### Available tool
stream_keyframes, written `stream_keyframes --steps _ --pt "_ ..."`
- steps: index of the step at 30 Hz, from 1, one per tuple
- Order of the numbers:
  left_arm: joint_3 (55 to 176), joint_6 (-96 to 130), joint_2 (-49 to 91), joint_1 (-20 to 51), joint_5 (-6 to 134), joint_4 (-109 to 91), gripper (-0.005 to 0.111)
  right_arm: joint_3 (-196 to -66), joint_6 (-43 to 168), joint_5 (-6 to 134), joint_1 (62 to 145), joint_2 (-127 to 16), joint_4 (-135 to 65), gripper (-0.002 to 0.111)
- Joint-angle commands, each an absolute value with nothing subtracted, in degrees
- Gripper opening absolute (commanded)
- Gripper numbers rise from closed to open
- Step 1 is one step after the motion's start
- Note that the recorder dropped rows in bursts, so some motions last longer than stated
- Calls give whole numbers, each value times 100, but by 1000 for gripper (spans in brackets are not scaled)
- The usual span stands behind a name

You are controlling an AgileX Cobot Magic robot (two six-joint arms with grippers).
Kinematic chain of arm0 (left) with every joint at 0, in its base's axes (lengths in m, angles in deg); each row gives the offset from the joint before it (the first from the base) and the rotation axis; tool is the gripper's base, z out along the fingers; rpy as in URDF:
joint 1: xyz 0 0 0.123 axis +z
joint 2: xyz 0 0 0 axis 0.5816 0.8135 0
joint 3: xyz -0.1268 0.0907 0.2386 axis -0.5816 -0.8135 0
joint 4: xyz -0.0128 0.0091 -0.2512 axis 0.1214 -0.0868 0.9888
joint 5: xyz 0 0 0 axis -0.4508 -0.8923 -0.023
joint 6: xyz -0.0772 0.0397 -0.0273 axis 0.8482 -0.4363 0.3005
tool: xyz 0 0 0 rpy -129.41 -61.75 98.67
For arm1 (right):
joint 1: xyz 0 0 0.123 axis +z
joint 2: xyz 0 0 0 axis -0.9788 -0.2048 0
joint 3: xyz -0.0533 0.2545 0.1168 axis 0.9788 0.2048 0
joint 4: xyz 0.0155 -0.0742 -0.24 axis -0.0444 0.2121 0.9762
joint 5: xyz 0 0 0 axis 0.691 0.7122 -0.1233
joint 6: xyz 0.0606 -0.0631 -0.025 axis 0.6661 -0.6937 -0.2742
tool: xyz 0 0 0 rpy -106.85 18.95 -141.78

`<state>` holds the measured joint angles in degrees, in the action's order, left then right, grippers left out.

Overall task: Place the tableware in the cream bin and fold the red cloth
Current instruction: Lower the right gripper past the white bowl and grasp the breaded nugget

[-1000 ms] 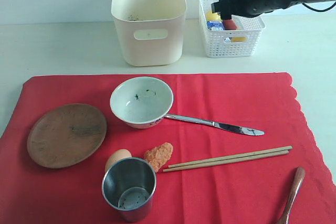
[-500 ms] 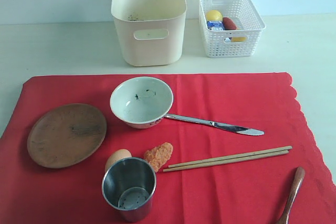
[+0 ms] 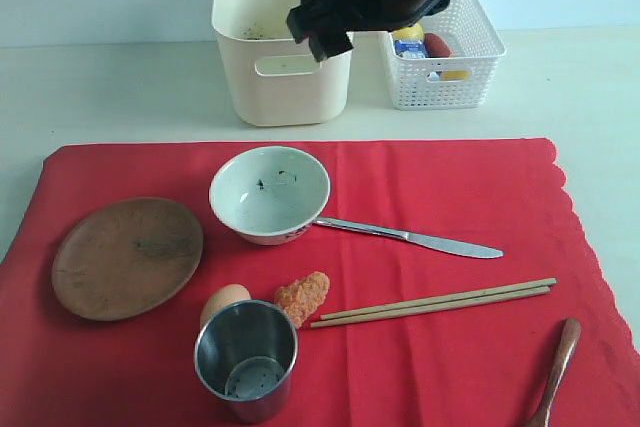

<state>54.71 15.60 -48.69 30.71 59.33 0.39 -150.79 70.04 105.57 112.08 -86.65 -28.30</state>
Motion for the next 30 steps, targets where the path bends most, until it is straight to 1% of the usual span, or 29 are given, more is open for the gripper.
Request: stream_keyframes --steps 1,6,10,18,25,30 --pt "5452 1562 -4905 3042 5908 63 2 -15105 6945 10898 11568 -8610 -3010 76" --pt "5452 1562 -4905 3042 5908 63 2 -15105 6957 11336 11990 -8646 -3134 76" --pt "5452 1562 -4905 3042 5908 63 2 -15105 6921 11473 12150 -8646 -3134 76" --pt "5452 1562 -4905 3042 5908 63 2 -15105 5862 12254 12345 -8646 -3134 76" --pt "5452 1562 -4905 3042 5908 63 2 -14695 3986 12855 12345 -8646 -3293 76" --pt "5452 1562 -4905 3042 5908 63 2 -14109 2059 12859 12345 -8646 -4228 76"
